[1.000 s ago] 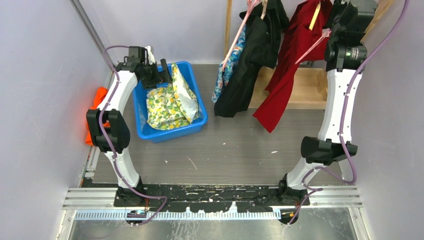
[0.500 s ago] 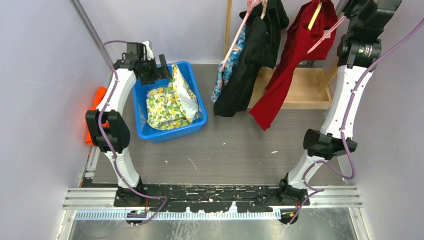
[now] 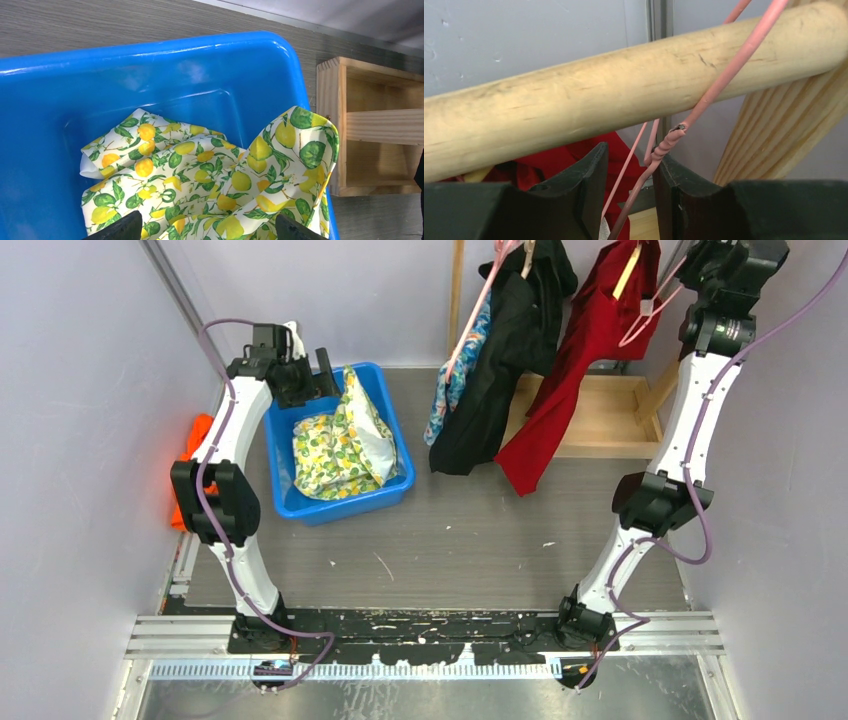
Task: Remove the skirt from the hanger
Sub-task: Place the hanger at the clothesline.
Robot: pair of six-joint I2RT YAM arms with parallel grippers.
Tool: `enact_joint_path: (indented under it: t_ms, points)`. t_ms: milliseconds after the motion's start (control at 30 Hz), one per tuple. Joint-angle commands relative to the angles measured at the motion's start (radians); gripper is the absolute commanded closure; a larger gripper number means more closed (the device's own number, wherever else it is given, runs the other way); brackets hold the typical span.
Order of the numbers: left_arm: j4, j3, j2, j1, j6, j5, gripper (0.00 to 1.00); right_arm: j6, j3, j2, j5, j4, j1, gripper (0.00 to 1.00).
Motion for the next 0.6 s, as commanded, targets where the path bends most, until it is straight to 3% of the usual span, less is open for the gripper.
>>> enact_joint_path:
  t_ms: [0,400,567]
  points:
    - [0.027,0.024,-0.028,0.005,0.005,-0.011,0.01,0.048,-0.004,-0.039,-0.074,0.058,-0.016,0.99]
    - [0.025,-0.012,-0.052,0.004,0.012,-0.002,0.01,0.051,-0.302,-0.144,-0.148,0.015,-0.026,0.99]
    - [0.029,-0.035,-0.061,0.004,0.012,0.007,0.01,0.050,-0.349,-0.174,-0.149,0.009,-0.028,0.99]
